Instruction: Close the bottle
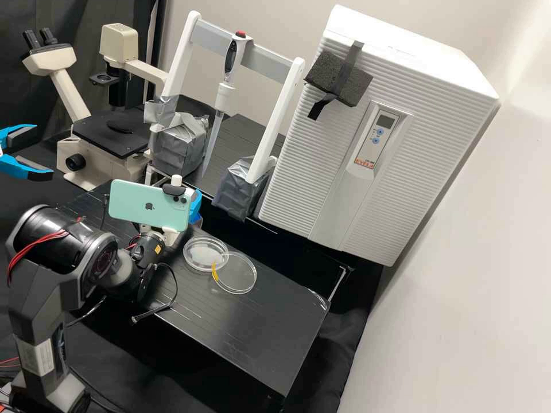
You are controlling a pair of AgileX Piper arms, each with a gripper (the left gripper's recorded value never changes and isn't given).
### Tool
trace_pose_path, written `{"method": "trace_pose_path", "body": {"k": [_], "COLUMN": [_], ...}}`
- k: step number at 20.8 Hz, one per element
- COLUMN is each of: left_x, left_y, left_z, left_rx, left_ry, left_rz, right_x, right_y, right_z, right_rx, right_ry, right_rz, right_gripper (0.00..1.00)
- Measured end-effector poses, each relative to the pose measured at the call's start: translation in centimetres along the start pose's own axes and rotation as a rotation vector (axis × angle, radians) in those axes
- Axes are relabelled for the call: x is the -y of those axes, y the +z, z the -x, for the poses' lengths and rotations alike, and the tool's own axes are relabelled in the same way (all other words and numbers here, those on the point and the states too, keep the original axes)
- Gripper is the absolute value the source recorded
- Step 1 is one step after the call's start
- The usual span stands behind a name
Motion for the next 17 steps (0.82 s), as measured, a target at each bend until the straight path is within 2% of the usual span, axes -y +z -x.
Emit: {"method": "trace_pose_path", "body": {"k": [6,17], "left_x": [-0.03,-0.01], "left_y": [-0.19,-0.07], "left_z": [0.10,0.04], "left_rx": [-0.010,-0.004], "left_ry": [0.002,0.001], "left_rz": [0.000,0.000], "right_x": [0.26,0.88], "right_y": [-0.36,-0.11], "right_z": [-0.05,0.81], "right_rx": [-0.014,-0.012], "right_ry": [-0.009,-0.019], "right_rz": [-0.001,-0.006], "right_gripper": [0.00,0.00]}}
